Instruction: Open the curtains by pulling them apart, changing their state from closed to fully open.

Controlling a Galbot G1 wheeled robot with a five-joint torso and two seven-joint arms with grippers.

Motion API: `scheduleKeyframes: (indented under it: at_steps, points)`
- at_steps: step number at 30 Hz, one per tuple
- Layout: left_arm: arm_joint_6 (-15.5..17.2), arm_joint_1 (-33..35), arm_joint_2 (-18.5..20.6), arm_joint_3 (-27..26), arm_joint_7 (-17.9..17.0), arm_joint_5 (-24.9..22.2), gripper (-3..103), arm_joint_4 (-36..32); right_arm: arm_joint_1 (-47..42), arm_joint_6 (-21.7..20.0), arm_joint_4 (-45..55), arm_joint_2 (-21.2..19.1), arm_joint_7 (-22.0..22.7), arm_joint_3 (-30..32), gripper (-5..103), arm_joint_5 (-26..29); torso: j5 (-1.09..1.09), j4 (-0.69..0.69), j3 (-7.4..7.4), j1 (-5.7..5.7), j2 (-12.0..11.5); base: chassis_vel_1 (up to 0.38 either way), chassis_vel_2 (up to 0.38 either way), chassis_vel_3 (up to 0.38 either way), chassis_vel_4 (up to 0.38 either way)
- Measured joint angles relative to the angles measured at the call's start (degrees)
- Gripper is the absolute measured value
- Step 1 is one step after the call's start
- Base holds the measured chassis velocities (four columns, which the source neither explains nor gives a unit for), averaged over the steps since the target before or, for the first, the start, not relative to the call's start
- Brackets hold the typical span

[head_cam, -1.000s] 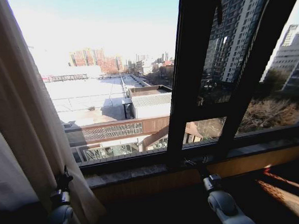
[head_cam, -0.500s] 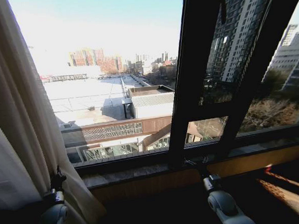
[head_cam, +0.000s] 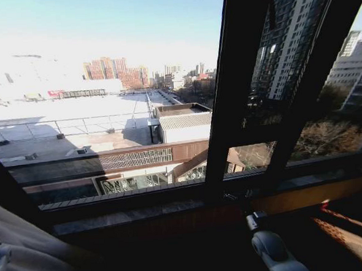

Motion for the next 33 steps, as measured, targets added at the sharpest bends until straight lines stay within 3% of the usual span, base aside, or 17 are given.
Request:
scheduleKeyframes:
  at_steps: [15, 17, 20, 22, 25, 29, 31, 33]
  points:
    - [0.25, 2.9, -3.09, -0.66, -0.31, -0.22, 0, -5.13, 0.0, 0.0, 0.0, 0.0, 0.0, 0.0, 100, 0.0, 0.01, -0.01, 0.0, 0.0, 0.0, 0.0, 0.0, 0.0, 0.0]
    - [0.22, 5.67, -5.12, -1.16, -0.15, -0.85, 9, -9.98, 0.0, 0.0, 0.0, 0.0, 0.0, 0.0, 100, 0.0, 0.02, -0.02, 0.0, 0.0, 0.0, 0.0, 0.0, 0.0, 0.0]
    - [0.19, 8.47, -7.11, -1.87, 0.0, -0.8, 15, -13.96, 0.0, 0.0, 0.0, 0.0, 0.0, 0.0, 100, 0.0, 0.03, -0.03, 0.0, 0.0, 0.0, 0.0, 0.0, 0.0, 0.0]
    - [0.28, 12.51, -9.6, -2.64, 0.09, -0.77, 26, -19.33, 0.0, 0.0, 0.0, 0.0, 0.0, 0.0, 100, 0.0, 0.0, -0.02, 0.0, 0.0, 0.0, 0.0, 0.0, 0.0, 0.0]
    - [0.3, 15.32, -11.52, -3.15, 0.12, -0.72, 31, -23.42, 0.0, 0.0, 0.0, 0.0, 0.0, 0.0, 100, 0.0, 0.03, -0.01, 0.0, 0.0, 0.0, 0.0, 0.0, 0.0, 0.0]
    - [0.01, 22.13, -17.54, -3.66, 0.57, -0.19, 52, -35.24, 0.0, 0.0, 0.0, 0.0, 0.0, 0.0, 100, 0.0, 0.02, -0.02, -0.01, -0.01, 0.0, 0.0, 0.0, 0.0, 0.0]
    - [-0.12, 22.68, -18.02, -3.65, 0.59, -0.18, 52, -36.2, 0.0, 0.0, 0.0, 0.0, 0.0, 0.0, 100, 0.0, 0.02, -0.02, -0.01, -0.01, 0.0, 0.0, 0.0, 0.0, 0.0]
    - [-2.53, 25.83, -20.75, -2.58, 2.0, -0.34, 64, -40.98, 0.0, 0.0, 0.0, 0.0, 0.0, 0.0, 100, 0.0, 0.04, -0.02, -0.01, -0.01, 0.01, 0.0, 0.0, 0.0, 0.0]
